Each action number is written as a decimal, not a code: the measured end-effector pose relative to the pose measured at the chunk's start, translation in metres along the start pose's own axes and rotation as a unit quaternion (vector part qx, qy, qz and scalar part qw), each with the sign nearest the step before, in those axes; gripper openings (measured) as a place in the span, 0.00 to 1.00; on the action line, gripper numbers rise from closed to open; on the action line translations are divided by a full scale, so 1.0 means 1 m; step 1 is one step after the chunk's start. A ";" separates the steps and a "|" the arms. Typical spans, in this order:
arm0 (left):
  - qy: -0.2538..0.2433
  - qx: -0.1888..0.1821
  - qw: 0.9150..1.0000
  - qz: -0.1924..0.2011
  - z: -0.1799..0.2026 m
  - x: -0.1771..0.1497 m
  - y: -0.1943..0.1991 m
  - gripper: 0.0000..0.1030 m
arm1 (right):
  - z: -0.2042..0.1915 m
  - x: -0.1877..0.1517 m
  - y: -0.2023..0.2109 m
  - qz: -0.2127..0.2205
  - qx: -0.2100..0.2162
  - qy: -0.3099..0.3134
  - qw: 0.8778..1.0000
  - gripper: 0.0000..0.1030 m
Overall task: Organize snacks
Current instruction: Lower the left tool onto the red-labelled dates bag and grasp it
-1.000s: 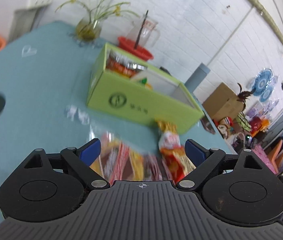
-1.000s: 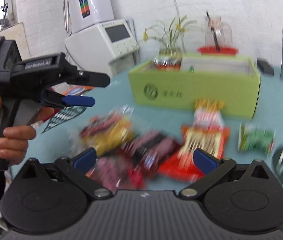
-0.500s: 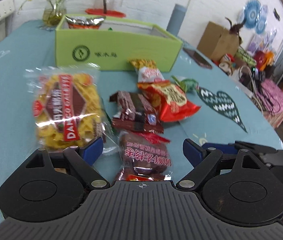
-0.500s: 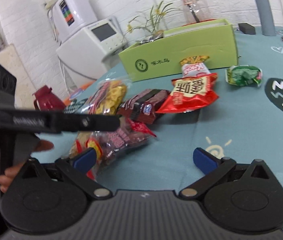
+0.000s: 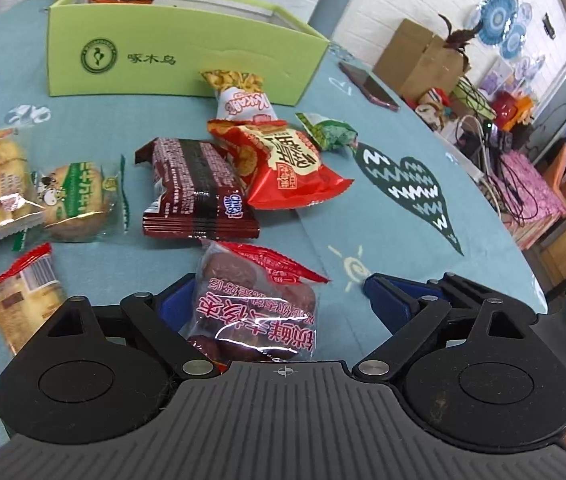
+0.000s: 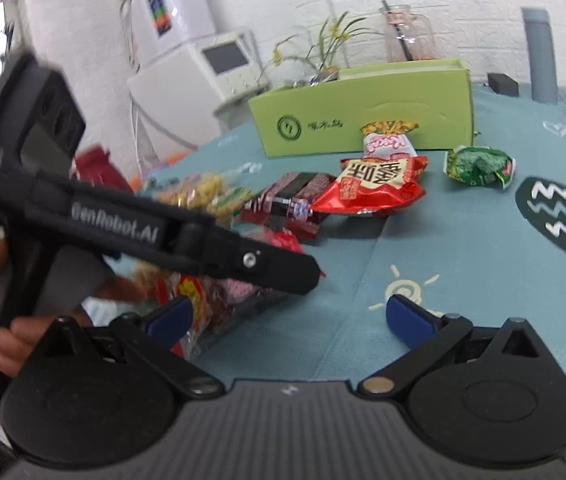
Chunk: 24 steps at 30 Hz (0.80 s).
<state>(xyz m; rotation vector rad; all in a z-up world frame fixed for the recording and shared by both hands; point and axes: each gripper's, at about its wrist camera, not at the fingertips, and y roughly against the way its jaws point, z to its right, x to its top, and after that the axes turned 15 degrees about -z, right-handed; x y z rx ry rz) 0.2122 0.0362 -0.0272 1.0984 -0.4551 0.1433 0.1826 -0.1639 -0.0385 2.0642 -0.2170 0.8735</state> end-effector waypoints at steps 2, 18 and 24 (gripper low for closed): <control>0.000 0.000 1.000 0.001 0.000 0.000 0.000 0.78 | 0.010 -0.003 0.002 0.021 0.031 -0.031 0.999 0.99; 0.025 -0.054 0.998 -0.005 -0.021 -0.013 0.021 0.62 | -0.049 0.009 -0.015 -0.056 -0.007 0.062 0.996 0.99; 0.025 -0.092 0.995 -0.015 -0.015 -0.009 0.015 0.61 | -0.045 0.015 -0.014 -0.059 -0.028 0.073 0.995 0.99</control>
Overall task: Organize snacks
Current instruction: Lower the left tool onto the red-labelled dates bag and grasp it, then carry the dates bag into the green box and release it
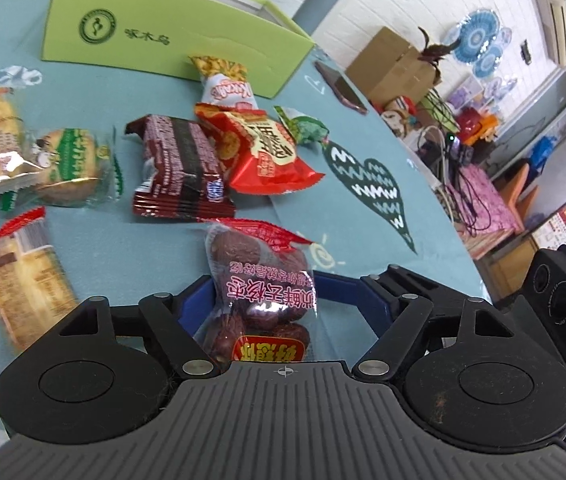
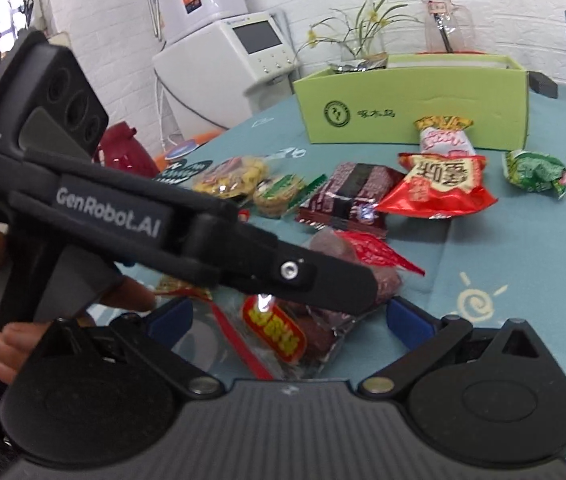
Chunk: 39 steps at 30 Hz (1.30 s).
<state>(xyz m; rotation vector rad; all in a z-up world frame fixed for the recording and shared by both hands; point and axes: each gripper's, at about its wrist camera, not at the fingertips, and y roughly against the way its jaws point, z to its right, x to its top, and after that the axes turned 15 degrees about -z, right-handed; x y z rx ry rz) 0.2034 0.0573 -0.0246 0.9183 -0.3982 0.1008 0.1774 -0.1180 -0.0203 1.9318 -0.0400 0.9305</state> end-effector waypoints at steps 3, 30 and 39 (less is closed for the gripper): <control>-0.001 0.008 1.000 0.005 0.001 -0.002 0.002 0.61 | 0.001 -0.005 0.009 0.013 -0.029 -0.010 0.999 0.99; -0.028 0.042 0.997 0.056 0.024 0.136 0.031 0.18 | 0.048 0.126 0.024 0.101 -0.058 0.070 0.991 0.79; -0.023 0.066 0.996 0.054 -0.003 0.275 0.007 0.23 | 0.129 0.246 -0.022 0.081 -0.041 0.050 0.995 0.82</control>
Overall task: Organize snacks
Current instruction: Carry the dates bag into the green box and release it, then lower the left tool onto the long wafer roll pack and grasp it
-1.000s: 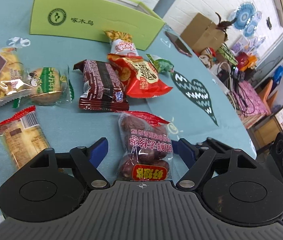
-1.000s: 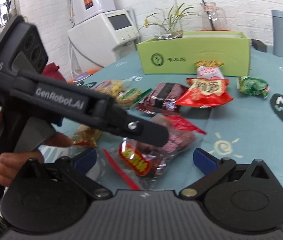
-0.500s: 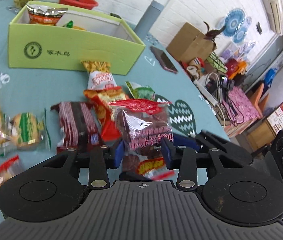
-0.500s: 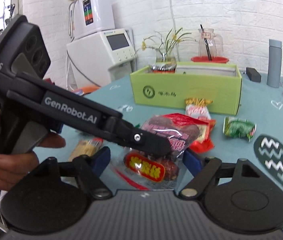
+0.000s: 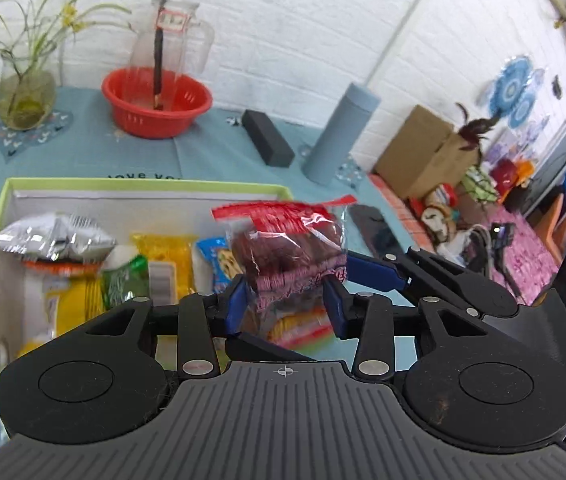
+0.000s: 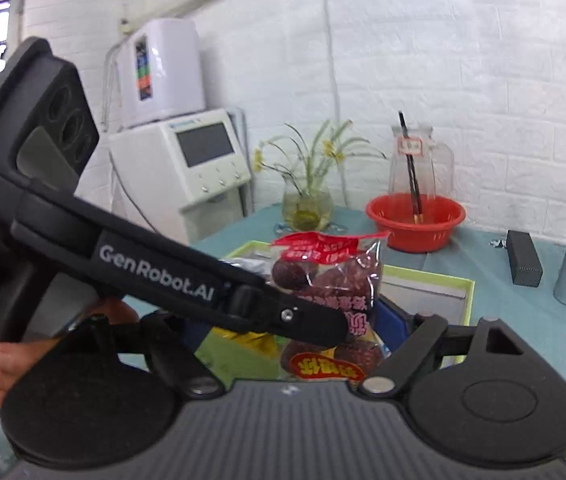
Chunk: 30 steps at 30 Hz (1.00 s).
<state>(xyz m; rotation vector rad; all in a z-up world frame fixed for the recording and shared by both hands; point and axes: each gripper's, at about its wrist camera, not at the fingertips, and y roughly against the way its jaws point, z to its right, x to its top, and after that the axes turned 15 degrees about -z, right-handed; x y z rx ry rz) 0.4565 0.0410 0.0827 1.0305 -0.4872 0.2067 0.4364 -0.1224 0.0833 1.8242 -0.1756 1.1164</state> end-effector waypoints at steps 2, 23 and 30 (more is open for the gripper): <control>0.009 0.015 1.000 -0.006 -0.011 0.014 -0.017 0.35 | 0.017 0.003 -0.019 -0.014 -0.001 -0.019 1.000 0.87; -0.006 0.049 0.996 0.079 -0.006 -0.145 0.072 0.77 | -0.062 -0.121 0.074 -0.019 0.025 -0.108 0.994 0.99; 0.080 0.076 0.990 0.088 -0.047 -0.246 0.110 0.77 | -0.156 -0.172 0.064 -0.047 0.035 -0.036 0.998 0.99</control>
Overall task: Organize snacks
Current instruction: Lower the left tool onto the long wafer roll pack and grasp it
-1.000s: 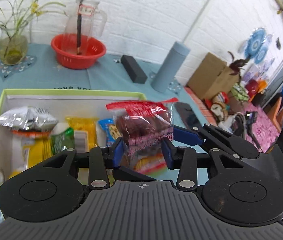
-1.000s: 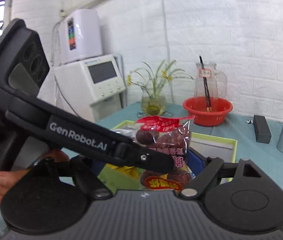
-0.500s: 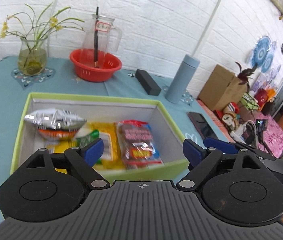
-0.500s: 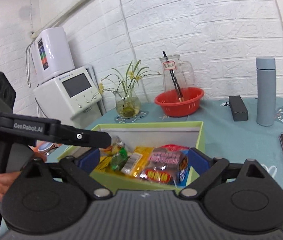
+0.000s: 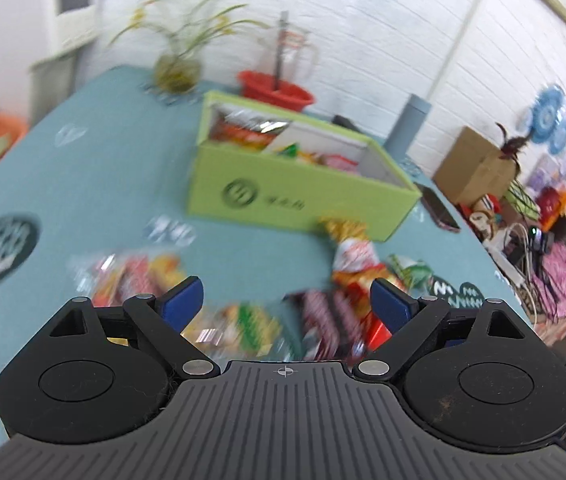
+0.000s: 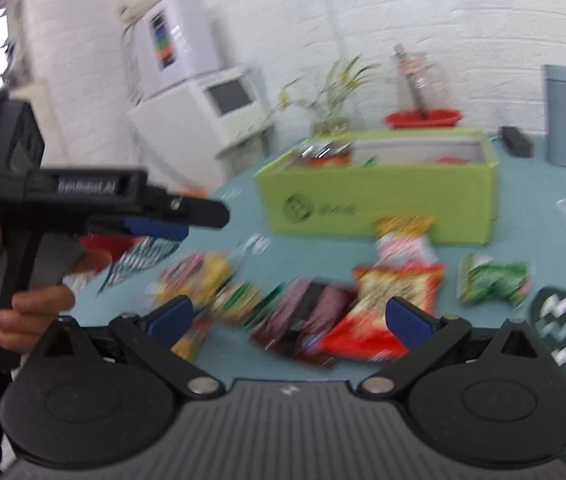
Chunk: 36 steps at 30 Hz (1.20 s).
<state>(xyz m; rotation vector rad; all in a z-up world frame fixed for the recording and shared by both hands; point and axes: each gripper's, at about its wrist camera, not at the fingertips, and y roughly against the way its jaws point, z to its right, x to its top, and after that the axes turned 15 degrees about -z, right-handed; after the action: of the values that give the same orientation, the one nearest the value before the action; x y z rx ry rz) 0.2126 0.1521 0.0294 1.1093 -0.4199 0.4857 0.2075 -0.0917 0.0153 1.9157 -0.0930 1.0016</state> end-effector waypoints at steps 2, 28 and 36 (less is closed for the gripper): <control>0.038 -0.006 0.999 -0.006 -0.019 -0.021 0.007 0.77 | -0.020 -0.005 -0.018 -0.029 0.014 0.019 0.999 0.99; 0.052 -0.077 0.995 -0.025 -0.060 -0.060 0.005 0.77 | -0.058 -0.013 -0.054 -0.074 -0.072 -0.020 0.994 0.99; 0.045 -0.088 0.993 -0.056 -0.064 -0.047 -0.002 0.64 | -0.118 -0.003 -0.069 -0.088 -0.060 0.111 0.988 0.93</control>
<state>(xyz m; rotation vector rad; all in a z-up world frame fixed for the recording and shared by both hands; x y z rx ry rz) 0.1801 0.2024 -0.0225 0.9312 -0.3129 0.3900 0.1646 0.0363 -0.0087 1.6610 0.1393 1.0568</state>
